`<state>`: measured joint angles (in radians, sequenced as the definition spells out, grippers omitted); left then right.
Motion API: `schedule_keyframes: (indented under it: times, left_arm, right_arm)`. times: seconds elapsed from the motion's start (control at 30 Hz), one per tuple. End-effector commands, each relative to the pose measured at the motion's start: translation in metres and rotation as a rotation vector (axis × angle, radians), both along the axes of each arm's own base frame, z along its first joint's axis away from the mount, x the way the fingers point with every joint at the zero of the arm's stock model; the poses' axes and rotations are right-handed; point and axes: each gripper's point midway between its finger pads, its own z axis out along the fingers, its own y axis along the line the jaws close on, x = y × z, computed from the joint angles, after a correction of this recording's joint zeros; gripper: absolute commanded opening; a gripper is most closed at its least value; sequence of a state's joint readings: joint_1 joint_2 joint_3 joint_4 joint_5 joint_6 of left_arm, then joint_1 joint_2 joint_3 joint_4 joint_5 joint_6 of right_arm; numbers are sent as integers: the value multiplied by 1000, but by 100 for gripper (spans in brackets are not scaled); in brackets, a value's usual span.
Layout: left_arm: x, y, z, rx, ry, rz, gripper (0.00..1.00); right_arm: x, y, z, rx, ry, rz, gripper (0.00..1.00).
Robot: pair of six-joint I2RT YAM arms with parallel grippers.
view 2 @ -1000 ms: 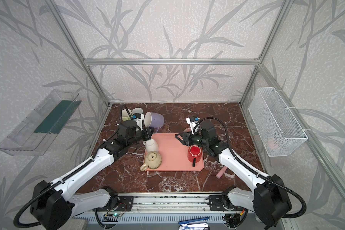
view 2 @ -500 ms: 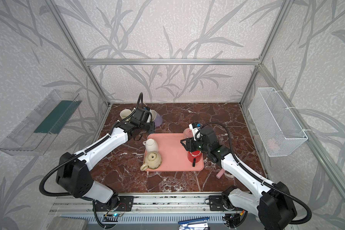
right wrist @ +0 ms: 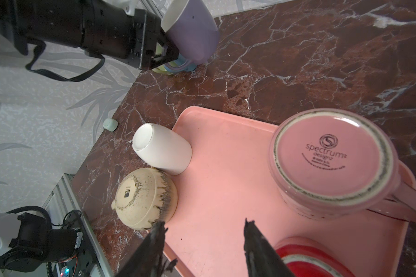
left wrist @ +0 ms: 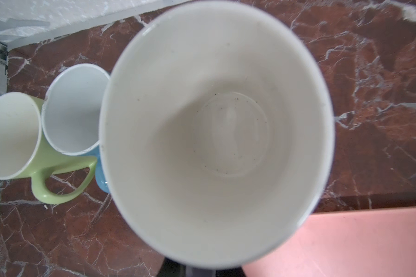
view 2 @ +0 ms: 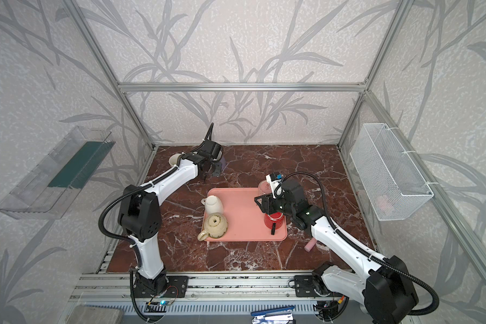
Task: Turn the mug right side up
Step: Place the mug at the top-left of the table.
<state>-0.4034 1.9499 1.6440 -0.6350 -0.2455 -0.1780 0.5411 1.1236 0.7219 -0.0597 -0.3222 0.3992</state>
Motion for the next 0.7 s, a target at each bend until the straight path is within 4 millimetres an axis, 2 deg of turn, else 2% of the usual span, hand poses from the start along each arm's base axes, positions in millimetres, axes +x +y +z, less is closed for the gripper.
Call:
schedule_keyframes:
  times: [0.0,0.13,0.37,0.67]
  left_arm:
    - [21,16,28,65,-90,67,0]
    - [32,21,21,132,-82,69,0]
    - [46,30,0,133,-38,93,0]
    - [53,33,-23,137,11,91,0]
  right_arm:
    - [-2,3,-4,-9,13,10,54]
    - [-1,6,-13,-17,42,20,54]
    - [0,8,-16,-23,57,23,54]
    - [1,6,-19,-38,65,16,55]
